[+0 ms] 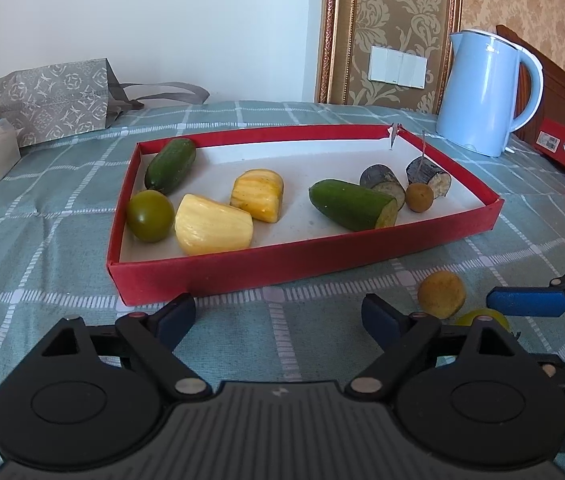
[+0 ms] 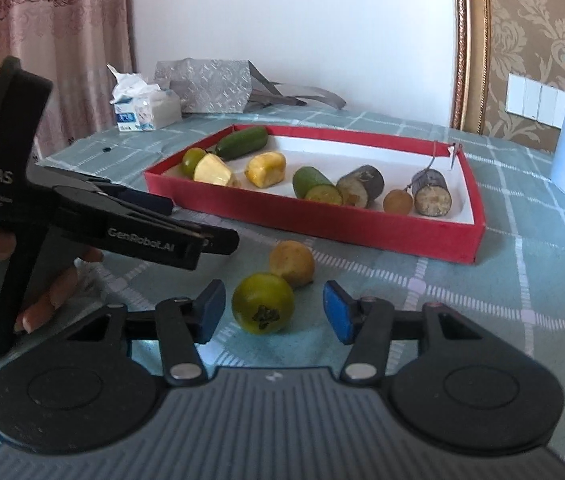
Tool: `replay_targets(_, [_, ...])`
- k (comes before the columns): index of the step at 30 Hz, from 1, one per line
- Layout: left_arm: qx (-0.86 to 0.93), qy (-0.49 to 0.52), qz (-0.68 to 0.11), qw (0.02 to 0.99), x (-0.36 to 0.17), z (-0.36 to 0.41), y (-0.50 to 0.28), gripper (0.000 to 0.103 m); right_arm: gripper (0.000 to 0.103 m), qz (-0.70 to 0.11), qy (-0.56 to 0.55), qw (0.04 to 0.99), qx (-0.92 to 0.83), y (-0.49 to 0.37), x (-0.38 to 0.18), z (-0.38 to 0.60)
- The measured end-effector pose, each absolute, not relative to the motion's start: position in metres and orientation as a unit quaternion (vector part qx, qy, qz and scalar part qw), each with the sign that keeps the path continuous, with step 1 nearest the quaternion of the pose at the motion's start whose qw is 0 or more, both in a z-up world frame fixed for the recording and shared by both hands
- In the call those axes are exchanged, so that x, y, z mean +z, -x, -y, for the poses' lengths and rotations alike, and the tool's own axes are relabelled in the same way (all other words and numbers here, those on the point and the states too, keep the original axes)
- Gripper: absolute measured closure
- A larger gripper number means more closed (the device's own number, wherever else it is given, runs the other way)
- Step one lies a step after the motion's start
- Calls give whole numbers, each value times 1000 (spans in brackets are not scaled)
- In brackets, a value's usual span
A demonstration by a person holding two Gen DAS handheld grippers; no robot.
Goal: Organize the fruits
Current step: 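Move the right gripper to the green tomato and grasp it, then grasp a brown round fruit with the left gripper while the right holds the green tomato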
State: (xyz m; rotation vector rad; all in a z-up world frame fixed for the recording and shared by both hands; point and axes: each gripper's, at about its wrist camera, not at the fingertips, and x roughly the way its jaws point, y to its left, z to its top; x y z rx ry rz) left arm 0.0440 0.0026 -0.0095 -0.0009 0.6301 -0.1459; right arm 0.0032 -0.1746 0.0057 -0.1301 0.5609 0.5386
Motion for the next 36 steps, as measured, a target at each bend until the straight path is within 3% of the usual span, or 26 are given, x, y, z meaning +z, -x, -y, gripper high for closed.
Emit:
replay_targets(3, [-74, -1, -311, 948, -10, -2, -44, 10, 72, -276, 65, 922, 264, -3, 5, 172])
replay_targets(22, [-149, -9, -249, 957, 1, 37, -24, 9, 71, -282, -1, 955, 94, -31, 5, 225])
replay_targets(28, [-159, -44, -263, 950, -4, 59, -28, 9, 71, -284, 17, 954, 93, -30, 1, 218])
replay_targets(36, [-168, -8, -305, 938, -11, 56, -46, 9, 68, -296, 30, 950, 95, -31, 0, 214])
